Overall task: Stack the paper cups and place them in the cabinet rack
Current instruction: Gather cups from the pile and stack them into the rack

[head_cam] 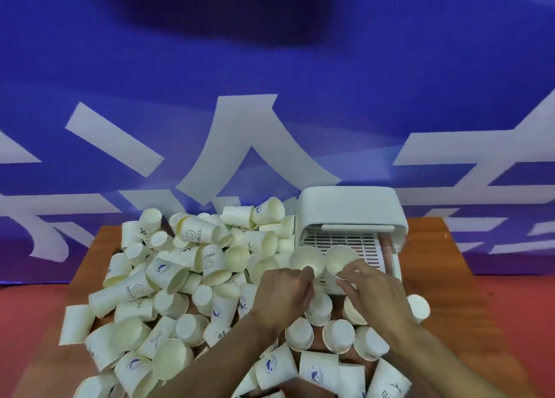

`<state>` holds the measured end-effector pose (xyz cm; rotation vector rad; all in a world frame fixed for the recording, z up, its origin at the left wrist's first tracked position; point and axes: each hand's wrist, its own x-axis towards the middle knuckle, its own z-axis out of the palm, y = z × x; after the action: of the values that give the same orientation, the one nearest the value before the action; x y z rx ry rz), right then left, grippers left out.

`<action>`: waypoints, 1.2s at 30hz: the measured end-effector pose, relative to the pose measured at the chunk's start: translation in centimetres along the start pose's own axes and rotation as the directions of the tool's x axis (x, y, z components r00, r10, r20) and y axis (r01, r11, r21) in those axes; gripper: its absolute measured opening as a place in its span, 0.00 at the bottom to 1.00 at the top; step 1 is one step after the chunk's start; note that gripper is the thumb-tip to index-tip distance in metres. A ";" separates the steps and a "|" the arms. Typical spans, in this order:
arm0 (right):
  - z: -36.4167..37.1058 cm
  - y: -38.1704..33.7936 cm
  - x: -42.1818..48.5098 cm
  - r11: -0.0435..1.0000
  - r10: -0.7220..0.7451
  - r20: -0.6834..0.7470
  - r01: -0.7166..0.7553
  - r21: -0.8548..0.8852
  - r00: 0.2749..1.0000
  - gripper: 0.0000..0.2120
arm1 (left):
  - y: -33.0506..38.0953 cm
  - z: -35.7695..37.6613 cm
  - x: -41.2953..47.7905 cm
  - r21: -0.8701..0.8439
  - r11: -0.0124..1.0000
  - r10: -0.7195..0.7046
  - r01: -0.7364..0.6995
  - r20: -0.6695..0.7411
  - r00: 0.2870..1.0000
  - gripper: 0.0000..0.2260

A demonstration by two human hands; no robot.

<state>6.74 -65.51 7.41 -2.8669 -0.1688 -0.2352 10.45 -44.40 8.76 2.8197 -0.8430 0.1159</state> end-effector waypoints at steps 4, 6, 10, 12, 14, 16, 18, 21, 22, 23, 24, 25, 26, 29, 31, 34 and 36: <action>1.6 3.1 -0.8 0.996 0.065 -0.018 -0.064 0.054 0.998 0.08 | 1.5 2.8 1.6 -0.011 1.000 0.011 -0.011 0.042 0.999 0.05; 2.4 4.1 -0.8 0.993 0.095 -0.018 -0.093 0.073 0.995 0.08 | 1.8 3.9 2.2 -0.027 1.000 0.002 -0.001 0.053 0.999 0.04; 4.4 5.8 -0.1 0.989 0.105 -0.012 -0.103 0.111 0.994 0.09 | 2.0 5.8 3.5 -0.038 0.999 -0.034 0.037 0.076 0.997 0.05; 5.5 6.6 0.5 0.985 0.123 0.003 -0.122 0.123 0.992 0.09 | 1.9 6.6 3.8 -0.019 0.998 -0.063 0.066 0.104 0.993 0.06; 6.6 7.1 1.0 0.978 0.150 0.040 -0.154 0.141 0.988 0.07 | 1.8 7.3 4.3 0.005 0.995 -0.103 0.104 0.152 0.983 0.08; 7.5 7.3 1.3 0.972 0.159 0.094 -0.172 0.158 0.983 0.07 | 1.8 7.6 4.7 0.029 0.991 -0.132 0.129 0.200 0.971 0.10; 8.3 7.3 1.5 0.969 0.159 0.142 -0.182 0.167 0.977 0.07 | 1.9 8.2 5.2 0.067 0.986 -0.162 0.150 0.231 0.959 0.12; 9.2 7.7 1.2 0.966 0.168 0.143 -0.192 0.171 0.975 0.05 | 2.1 9.7 5.6 0.080 0.980 -0.200 0.184 0.279 0.939 0.14; 9.3 7.8 1.1 0.967 0.170 0.138 -0.192 0.165 0.976 0.05 | 2.1 10.2 5.8 0.073 0.978 -0.207 0.194 0.302 0.931 0.14; 9.5 8.1 1.1 0.969 0.167 0.136 -0.188 0.159 0.976 0.04 | 2.1 10.7 6.0 0.064 0.977 -0.212 0.203 0.319 0.924 0.14; 9.5 8.3 1.1 0.970 0.164 0.135 -0.185 0.156 0.977 0.04 | 2.1 11.1 6.2 0.063 0.974 -0.225 0.216 0.327 0.918 0.15; 9.6 8.6 1.1 0.970 0.162 0.135 -0.183 0.158 0.977 0.04 | 2.1 11.4 6.3 0.073 0.971 -0.238 0.227 0.332 0.913 0.15; 9.7 8.8 1.2 0.971 0.156 0.137 -0.178 0.162 0.978 0.03 | 2.0 11.7 6.4 0.087 0.969 -0.249 0.233 0.345 0.905 0.14; 10.0 9.1 1.5 0.978 0.108 0.182 -0.137 0.160 0.977 0.05 | 1.7 12.4 6.3 0.106 0.972 -0.234 0.210 0.337 0.912 0.09; 10.2 8.9 1.6 0.979 0.098 0.274 -0.142 0.145 0.957 0.10 | 1.6 12.7 6.4 0.095 0.977 -0.211 0.189 0.365 0.907 0.13; 10.4 8.7 1.6 0.986 0.093 0.338 -0.135 0.102 0.936 0.13 | 1.3 13.3 6.1 0.126 0.981 -0.183 0.148 0.336 0.924 0.18; 10.3 8.4 1.7 0.990 0.100 0.336 -0.126 0.057 0.936 0.14 | 1.2 12.9 5.5 0.095 0.986 -0.163 0.139 0.323 0.932 0.15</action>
<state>11.07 -70.71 -4.14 -2.8043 -0.0726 0.2757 14.60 -51.01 -2.91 3.0054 -0.6883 -0.3667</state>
